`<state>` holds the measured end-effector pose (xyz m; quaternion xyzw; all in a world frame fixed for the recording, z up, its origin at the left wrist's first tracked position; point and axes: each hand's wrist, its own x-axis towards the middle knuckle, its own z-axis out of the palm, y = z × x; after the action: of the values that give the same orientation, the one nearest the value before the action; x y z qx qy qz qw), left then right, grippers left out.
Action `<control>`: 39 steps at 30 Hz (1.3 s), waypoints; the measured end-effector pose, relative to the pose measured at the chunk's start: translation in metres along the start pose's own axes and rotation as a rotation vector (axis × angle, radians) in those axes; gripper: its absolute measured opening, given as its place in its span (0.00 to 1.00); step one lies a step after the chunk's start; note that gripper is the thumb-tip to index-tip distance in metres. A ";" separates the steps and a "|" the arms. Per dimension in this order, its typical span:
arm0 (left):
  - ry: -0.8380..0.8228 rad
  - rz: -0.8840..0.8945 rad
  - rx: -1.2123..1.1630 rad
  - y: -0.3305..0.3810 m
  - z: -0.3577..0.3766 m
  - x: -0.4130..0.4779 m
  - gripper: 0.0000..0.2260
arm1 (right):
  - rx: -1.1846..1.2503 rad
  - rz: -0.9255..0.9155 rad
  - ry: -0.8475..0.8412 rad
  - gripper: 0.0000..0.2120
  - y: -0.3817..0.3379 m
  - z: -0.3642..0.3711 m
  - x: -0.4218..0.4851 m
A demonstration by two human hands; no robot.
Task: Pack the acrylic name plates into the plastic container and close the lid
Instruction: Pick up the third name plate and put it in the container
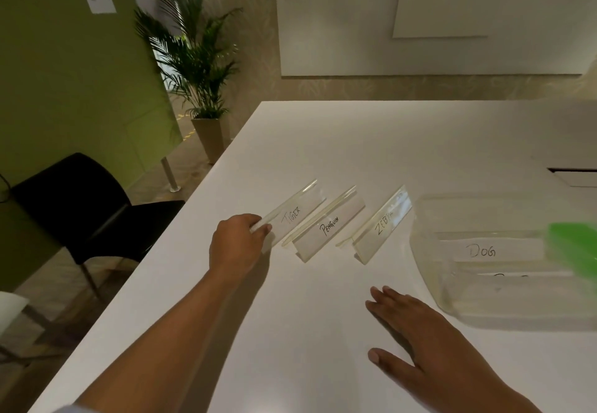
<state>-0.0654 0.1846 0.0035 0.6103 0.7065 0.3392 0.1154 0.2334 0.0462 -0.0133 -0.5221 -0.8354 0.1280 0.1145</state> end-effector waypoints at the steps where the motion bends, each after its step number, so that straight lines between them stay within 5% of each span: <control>1: 0.018 -0.004 0.007 -0.002 -0.003 0.000 0.10 | -0.005 0.000 0.000 0.33 0.000 0.000 0.000; 9: 0.163 0.010 0.089 -0.029 -0.057 -0.015 0.10 | -0.028 -0.006 0.002 0.33 0.000 0.000 -0.001; 19: 0.137 -0.136 -0.040 -0.075 -0.154 -0.076 0.09 | -0.006 0.010 0.026 0.33 -0.003 0.000 -0.004; 28: -0.100 -0.063 -0.247 -0.070 -0.158 -0.107 0.11 | 0.063 0.017 0.035 0.31 0.000 0.003 0.000; 39: -0.307 0.101 -0.482 -0.014 -0.125 -0.123 0.11 | 0.923 0.045 0.055 0.36 -0.016 -0.021 -0.016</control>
<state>-0.1205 0.0262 0.0564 0.6439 0.5485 0.4062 0.3458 0.2337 0.0272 0.0105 -0.4377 -0.6763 0.4750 0.3541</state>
